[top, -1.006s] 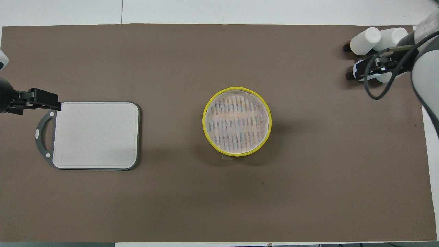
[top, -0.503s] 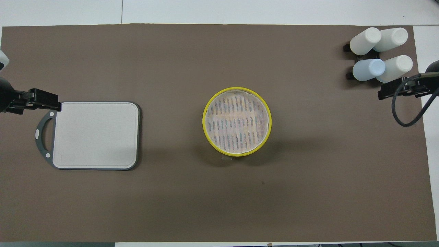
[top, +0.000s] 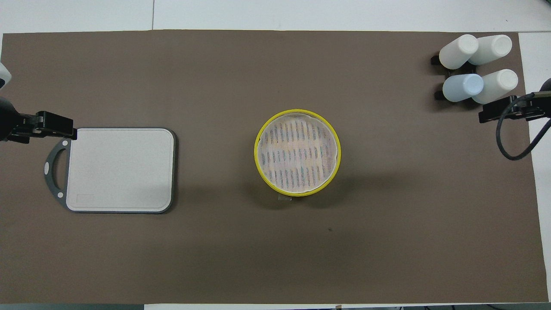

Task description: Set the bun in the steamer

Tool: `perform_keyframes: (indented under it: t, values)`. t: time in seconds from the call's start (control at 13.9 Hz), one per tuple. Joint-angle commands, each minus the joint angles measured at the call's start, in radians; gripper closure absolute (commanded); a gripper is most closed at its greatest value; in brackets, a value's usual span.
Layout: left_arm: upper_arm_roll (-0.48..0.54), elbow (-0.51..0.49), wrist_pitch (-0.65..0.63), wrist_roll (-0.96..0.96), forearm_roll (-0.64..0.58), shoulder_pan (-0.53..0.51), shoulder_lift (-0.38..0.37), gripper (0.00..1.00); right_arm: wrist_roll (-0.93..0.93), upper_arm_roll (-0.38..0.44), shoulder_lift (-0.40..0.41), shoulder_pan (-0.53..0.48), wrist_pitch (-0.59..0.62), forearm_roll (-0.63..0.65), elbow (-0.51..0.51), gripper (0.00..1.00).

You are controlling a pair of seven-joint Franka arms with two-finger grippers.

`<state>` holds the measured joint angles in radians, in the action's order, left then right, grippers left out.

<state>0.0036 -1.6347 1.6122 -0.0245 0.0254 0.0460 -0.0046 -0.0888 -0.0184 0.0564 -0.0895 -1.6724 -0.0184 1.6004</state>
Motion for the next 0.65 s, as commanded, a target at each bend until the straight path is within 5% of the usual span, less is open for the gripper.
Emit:
perform_keyframes:
  t: [0.0,0.57]
  values:
    - [0.012,-0.011,0.005,0.014,-0.015,0.012,-0.015,0.00,-0.016,-0.017,-0.015,-0.024,0.002,0.006,0.021,0.00]
    - [0.012,-0.011,0.005,0.014,-0.013,0.012,-0.017,0.00,-0.038,-0.017,-0.015,-0.022,0.059,0.055,0.013,0.00]
